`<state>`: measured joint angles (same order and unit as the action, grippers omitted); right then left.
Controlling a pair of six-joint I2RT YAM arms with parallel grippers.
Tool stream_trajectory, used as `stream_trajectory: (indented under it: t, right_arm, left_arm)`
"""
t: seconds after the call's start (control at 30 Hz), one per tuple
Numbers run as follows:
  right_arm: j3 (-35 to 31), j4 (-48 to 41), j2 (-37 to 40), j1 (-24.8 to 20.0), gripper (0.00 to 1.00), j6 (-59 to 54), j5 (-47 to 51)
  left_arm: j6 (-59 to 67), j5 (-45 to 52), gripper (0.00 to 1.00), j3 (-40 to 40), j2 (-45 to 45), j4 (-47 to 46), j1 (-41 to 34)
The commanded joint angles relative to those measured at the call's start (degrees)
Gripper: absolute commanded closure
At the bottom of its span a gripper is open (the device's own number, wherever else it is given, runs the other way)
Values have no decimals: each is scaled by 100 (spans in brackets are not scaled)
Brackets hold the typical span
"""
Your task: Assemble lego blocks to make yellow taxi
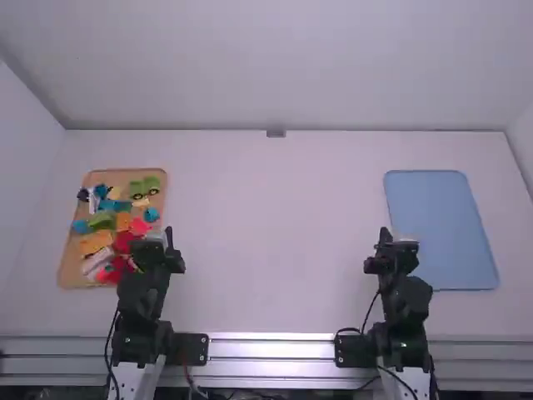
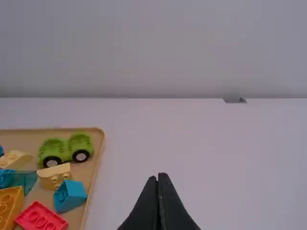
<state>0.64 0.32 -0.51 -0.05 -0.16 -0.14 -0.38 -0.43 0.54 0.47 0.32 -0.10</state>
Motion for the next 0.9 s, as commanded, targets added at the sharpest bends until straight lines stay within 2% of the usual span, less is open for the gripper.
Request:
stream_trajectory:
  t: [0.0, 0.2, 0.4, 0.67, 0.87]
  right_arm:
    - [0, 0, 0, 0, 100, -2, 0]
    - [98, 10, -90, 2, 98, -25, -71]
    - [505, -43, -489, 33, 94, -123, -288]
    - [1722, -245, -1712, 202, 84, -466, -775]
    - [3178, -429, -3166, 424, 74, -575, -1121]
  left_arm:
    - [4, 0, 100, 0, 0, -2, -2]
    - [-10, -15, 98, 77, 59, -7, -5]
    - [-48, -57, 94, 365, 308, -69, -6]
    - [-134, -112, 84, 1149, 1063, -265, 34]
    - [-238, -369, 74, 1912, 1896, -437, 58]
